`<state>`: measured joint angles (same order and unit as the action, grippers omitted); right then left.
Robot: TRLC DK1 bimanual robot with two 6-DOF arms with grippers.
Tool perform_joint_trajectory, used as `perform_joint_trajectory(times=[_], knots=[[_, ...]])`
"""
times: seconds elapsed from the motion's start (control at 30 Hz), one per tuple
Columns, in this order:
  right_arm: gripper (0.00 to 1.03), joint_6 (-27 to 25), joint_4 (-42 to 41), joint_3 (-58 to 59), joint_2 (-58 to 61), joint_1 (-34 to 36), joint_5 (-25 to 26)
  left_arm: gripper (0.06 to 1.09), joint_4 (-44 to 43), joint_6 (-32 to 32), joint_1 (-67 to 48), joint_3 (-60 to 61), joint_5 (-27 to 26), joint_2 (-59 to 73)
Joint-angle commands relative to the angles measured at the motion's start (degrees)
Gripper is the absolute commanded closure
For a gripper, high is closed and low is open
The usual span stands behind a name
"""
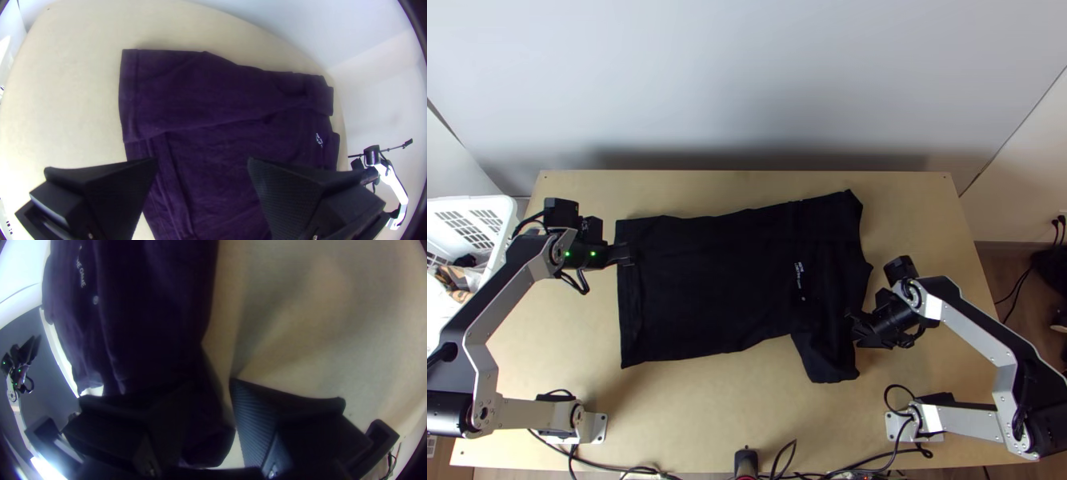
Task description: Fold the t-shirt
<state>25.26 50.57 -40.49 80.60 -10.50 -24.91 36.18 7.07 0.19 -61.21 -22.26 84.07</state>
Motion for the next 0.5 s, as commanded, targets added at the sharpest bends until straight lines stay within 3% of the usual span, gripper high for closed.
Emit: perform_joint_trajectory(times=[0.0, 0.1, 0.3, 0.47], knots=[[0.66, 0.58, -2.23, 0.41, 1.76, -1.36, -0.05, 0.11, 0.11, -0.22, 0.34, -0.14, 0.02, -0.14], [0.98, 1.99, -4.69, 0.41, 1.93, -1.71, -0.05, 0.11, 0.11, -0.39, 0.34, -0.14, 0.02, -0.14], [1.0, 3.48, -4.6, 0.85, 1.49, -3.21, -0.14, 0.11, 0.03, -0.65, 0.08, -0.05, 0.02, -0.14], [1.0, 3.31, 0.32, -0.82, -4.84, -3.12, -0.05, 0.11, 1.26, -0.57, 0.78, 0.48, -0.06, -1.1]])
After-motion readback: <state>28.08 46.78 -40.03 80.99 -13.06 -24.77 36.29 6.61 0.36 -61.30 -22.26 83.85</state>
